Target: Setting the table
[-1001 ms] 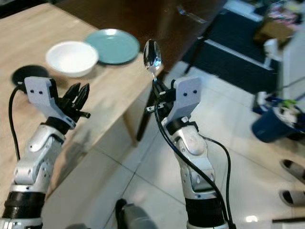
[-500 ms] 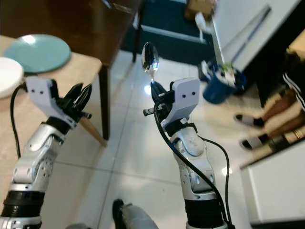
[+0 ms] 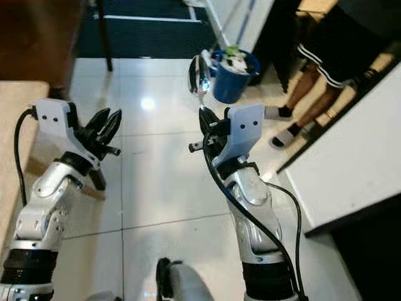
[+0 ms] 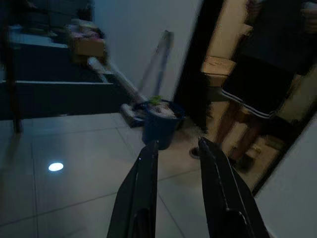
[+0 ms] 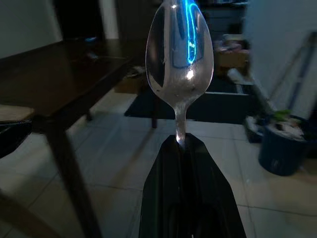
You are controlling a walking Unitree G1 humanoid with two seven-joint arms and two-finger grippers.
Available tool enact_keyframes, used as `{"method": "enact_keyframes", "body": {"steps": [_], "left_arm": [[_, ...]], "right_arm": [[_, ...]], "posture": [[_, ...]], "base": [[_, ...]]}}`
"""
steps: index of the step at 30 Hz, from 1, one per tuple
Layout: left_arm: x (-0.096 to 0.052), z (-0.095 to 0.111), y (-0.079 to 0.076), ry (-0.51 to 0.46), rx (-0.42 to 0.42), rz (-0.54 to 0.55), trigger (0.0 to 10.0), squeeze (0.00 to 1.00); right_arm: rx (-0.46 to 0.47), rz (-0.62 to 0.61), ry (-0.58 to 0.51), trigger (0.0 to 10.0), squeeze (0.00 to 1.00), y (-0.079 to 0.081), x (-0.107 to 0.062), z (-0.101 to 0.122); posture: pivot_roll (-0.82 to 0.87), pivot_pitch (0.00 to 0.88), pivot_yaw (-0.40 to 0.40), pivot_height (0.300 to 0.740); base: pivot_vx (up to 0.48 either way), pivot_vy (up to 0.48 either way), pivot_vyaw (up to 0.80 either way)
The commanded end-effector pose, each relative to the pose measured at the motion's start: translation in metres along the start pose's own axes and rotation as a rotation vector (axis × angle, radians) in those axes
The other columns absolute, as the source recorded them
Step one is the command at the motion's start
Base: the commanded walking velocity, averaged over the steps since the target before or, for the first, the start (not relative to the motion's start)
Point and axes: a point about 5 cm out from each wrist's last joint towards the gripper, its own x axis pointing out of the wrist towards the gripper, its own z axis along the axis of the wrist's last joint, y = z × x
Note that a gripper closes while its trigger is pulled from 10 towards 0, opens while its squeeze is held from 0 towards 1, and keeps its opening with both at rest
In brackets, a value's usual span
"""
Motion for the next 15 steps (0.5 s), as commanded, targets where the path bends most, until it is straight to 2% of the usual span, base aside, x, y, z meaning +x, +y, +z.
{"method": "enact_keyframes", "body": {"steps": [1, 15], "left_arm": [[-0.0018, -0.0027, -0.0018, 0.013, -0.011, -0.011, 10.0, 0.00], [0.0013, -0.0018, -0.0033, 0.019, -0.004, -0.022, 10.0, 0.00]], "right_arm": [[0.019, -0.012, 0.012, 10.0, 0.00, -0.0018, -0.0011, -0.0023], [0.039, -0.029, 0.025, 10.0, 0.00, -0.0030, -0.0027, -0.0039]], "posture": [[0.06, 0.107, -0.040, 0.740], [0.06, 0.109, -0.033, 0.740]], "base": [[0.000, 0.000, 0.00], [0.000, 0.000, 0.00]]}}
